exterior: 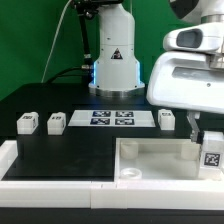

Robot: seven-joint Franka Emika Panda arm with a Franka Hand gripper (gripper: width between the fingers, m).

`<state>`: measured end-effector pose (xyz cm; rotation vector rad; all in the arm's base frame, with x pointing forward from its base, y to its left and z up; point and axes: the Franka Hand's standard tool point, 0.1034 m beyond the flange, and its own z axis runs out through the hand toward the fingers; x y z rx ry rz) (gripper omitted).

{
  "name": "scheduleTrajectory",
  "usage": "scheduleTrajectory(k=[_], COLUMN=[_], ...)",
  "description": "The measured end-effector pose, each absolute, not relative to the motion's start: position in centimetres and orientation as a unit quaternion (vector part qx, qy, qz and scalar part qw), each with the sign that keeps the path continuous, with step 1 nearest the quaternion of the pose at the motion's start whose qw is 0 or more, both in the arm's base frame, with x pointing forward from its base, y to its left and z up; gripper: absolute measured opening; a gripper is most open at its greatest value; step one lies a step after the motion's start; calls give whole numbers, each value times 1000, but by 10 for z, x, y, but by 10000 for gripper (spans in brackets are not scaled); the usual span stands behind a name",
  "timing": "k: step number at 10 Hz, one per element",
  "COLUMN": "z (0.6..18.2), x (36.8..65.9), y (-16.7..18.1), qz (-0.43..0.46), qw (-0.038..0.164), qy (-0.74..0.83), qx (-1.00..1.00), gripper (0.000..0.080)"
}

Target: Assemble one leg

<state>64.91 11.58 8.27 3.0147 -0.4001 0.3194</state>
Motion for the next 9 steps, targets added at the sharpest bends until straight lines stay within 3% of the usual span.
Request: scheduleTrajectory(k=[5, 9], z=[81, 80], x=[644, 638], y=[112, 112], qz=[102, 84], qw=[0, -15], qy=[-465, -671], qx=[879, 737], gripper=[299, 300])
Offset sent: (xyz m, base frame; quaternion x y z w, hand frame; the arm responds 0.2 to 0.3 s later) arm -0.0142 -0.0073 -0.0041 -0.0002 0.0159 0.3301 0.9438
